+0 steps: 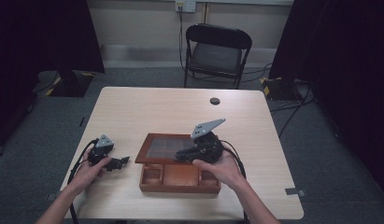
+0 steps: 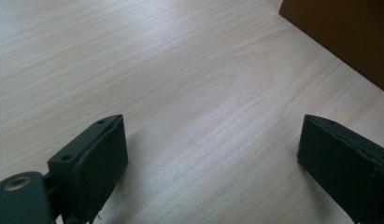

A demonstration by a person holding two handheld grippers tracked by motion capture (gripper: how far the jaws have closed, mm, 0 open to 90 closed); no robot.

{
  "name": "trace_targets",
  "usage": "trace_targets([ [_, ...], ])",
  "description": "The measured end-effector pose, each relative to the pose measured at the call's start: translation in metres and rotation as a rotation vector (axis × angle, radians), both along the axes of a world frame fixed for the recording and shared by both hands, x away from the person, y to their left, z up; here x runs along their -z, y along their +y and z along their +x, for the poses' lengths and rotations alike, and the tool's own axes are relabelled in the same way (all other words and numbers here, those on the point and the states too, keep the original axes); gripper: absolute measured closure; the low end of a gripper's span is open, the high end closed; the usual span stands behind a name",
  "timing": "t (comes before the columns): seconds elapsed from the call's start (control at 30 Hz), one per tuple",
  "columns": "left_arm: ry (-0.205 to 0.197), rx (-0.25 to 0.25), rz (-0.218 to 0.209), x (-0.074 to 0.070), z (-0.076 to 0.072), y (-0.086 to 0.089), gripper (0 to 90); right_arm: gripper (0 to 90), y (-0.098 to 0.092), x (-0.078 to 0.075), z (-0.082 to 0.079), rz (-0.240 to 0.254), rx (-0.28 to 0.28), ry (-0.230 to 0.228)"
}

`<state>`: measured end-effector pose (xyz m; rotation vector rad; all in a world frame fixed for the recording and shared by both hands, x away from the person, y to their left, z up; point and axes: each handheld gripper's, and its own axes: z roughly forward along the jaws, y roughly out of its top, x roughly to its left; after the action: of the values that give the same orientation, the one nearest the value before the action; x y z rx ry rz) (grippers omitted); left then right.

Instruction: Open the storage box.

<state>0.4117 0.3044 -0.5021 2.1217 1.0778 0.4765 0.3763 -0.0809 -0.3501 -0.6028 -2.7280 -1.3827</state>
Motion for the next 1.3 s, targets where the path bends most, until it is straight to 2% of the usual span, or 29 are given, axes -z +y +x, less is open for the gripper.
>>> trace_targets([
  [0.73,0.002,-0.007,-0.013,0.0,0.0,-0.001,7.8,82.0,-0.002,-0.012,0.009,0.023,0.021,0.001],
  [1.3,0.0,0.0,0.001,0.0,0.0,0.0,7.8,82.0,-0.002,-0.017,0.012,0.028,0.03,-0.007],
])
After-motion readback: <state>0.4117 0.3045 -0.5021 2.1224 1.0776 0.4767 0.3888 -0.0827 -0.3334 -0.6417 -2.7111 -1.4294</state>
